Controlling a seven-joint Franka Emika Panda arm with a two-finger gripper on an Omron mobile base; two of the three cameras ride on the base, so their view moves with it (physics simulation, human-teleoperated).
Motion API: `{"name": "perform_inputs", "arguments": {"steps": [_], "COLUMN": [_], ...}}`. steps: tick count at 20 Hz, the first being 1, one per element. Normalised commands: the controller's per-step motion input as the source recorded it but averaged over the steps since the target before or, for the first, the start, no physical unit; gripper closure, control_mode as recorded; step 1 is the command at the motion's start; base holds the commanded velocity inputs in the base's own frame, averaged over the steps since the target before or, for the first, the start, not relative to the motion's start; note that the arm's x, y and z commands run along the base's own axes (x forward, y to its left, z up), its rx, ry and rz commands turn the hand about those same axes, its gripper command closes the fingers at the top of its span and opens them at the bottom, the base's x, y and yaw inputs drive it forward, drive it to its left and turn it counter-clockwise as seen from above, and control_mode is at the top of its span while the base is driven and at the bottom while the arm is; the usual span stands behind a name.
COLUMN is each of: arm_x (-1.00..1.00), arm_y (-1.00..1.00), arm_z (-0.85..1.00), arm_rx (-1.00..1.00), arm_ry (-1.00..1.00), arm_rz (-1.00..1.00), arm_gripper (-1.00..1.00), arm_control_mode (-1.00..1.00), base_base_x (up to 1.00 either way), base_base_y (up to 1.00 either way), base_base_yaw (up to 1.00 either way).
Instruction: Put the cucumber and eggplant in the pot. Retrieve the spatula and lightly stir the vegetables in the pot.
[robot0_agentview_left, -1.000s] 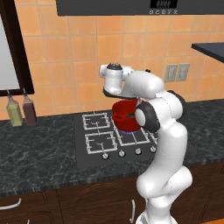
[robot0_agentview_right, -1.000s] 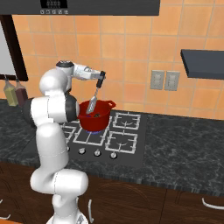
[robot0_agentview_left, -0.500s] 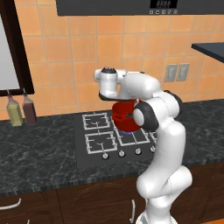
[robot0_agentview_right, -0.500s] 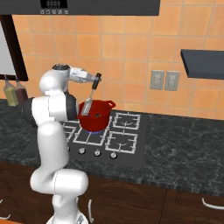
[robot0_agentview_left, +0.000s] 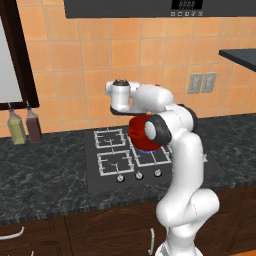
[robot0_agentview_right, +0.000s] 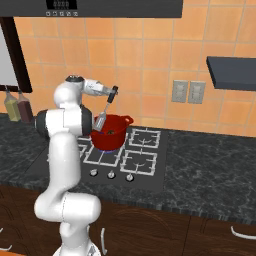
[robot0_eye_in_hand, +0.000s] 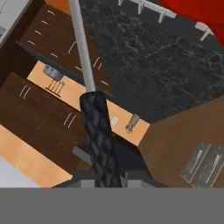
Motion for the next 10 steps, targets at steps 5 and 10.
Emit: {"name": "perform_inputs", "arguments": {"steps": [5, 10], "arm_x": [0.40, 0.07], "arm_y": [0.00, -0.09], "arm_z": [-0.49, -0.49], "arm_rx": [0.00, 0.00], "arm_ry": [-0.03, -0.13], "arm_rz": [-0.03, 0.00], "arm_gripper": [1.00, 1.00], "arm_control_mode": [-1.00, -1.00], "base_base_x": [0.00, 0.00], "base_base_y": [0.00, 0.00], "base_base_yaw": [0.00, 0.00]}}
